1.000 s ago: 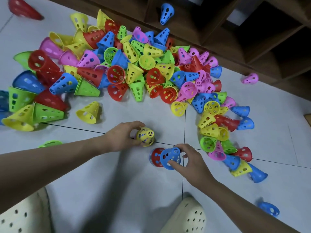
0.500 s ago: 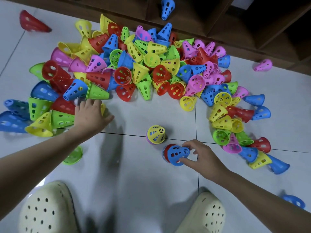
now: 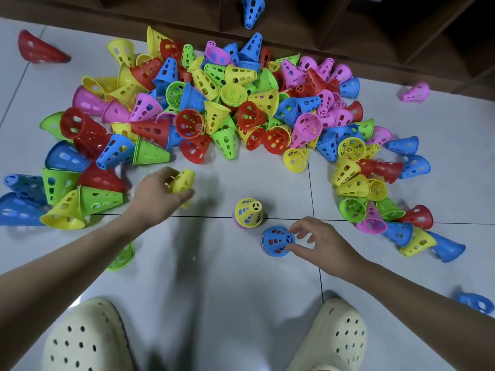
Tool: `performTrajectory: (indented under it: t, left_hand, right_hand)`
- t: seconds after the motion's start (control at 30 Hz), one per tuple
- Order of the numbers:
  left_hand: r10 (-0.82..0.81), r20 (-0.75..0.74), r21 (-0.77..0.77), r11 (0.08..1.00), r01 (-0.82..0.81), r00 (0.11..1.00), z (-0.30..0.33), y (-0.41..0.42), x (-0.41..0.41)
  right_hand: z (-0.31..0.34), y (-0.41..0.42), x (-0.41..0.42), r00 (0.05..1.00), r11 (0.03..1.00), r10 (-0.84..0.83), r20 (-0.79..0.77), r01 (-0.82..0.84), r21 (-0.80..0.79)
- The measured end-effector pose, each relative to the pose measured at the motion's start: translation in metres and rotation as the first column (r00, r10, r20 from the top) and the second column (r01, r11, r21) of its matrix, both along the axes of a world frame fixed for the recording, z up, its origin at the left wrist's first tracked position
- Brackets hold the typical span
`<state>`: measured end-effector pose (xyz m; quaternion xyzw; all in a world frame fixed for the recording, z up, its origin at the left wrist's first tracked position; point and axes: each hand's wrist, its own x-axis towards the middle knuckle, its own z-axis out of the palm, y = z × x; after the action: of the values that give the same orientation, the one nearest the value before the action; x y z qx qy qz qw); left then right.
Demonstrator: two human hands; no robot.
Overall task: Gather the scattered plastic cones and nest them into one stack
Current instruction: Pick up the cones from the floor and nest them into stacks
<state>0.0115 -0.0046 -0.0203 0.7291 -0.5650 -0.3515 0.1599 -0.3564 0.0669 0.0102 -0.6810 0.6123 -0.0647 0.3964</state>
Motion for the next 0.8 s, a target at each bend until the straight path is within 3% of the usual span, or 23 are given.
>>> performTrajectory:
  t: [0.13, 0.23, 0.33, 0.43, 0.6, 0.7, 0.8]
  left_hand:
    - [-0.09, -0.298, -0.122, 0.991, 0.056, 0.95, 0.029, 0.002, -0.041]
    - [-0.243, -0.388, -0.196, 0.964, 0.178, 0.889, 0.039, 0.004, -0.065]
    - [-0.334, -0.404, -0.224, 0.939, 0.261, 0.852, 0.038, 0.007, -0.084]
    - [-0.37, -0.4, -0.218, 0.927, 0.305, 0.838, 0.028, 0.009, -0.095]
    - [-0.403, -0.359, -0.198, 0.914, 0.353, 0.842, 0.012, 0.011, -0.099]
    - [-0.418, -0.347, -0.201, 0.907, 0.369, 0.839, 0.007, 0.011, -0.099]
    - [-0.417, -0.343, -0.201, 0.908, 0.368, 0.841, 0.006, 0.009, -0.1]
  right_hand:
    - [0.003, 0.001, -0.003, 0.999, 0.999, -0.039, 0.012, 0.039, 0.005]
    - [0.0, 0.002, -0.012, 0.995, 0.995, -0.098, 0.032, 0.098, 0.008]
    - [-0.007, 0.001, -0.028, 0.983, 0.984, -0.179, 0.036, 0.179, -0.013]
    - [-0.018, -0.006, -0.054, 0.957, 0.952, -0.276, -0.087, 0.259, -0.161]
    - [-0.019, -0.022, -0.104, 0.837, 0.852, -0.484, -0.255, 0.384, -0.355]
    - [-0.019, -0.032, -0.12, 0.793, 0.838, -0.534, -0.293, 0.452, -0.305]
    - [-0.025, -0.043, -0.128, 0.818, 0.879, -0.471, -0.332, 0.467, -0.095]
